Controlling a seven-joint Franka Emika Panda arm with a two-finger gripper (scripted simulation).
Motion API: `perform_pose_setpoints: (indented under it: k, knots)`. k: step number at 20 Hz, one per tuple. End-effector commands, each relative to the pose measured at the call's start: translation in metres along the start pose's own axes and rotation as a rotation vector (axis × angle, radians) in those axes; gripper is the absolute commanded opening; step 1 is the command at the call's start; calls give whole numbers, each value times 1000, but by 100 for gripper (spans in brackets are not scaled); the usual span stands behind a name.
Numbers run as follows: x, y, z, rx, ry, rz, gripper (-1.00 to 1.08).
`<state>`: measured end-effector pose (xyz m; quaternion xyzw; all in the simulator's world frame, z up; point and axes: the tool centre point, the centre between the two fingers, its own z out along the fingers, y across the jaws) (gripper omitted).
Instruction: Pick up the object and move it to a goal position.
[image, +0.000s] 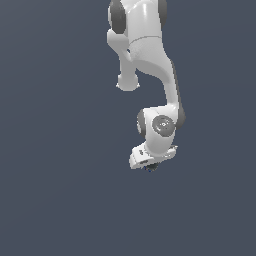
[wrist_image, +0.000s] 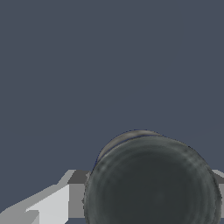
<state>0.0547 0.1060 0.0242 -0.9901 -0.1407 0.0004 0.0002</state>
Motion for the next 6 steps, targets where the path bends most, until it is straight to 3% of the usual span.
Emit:
perform_pose_setpoints:
  k: [1, 6]
  knots:
    - [6, -5, -1, -1, 1, 2, -100]
    - [9, -8, -1, -1, 1, 2, -100]
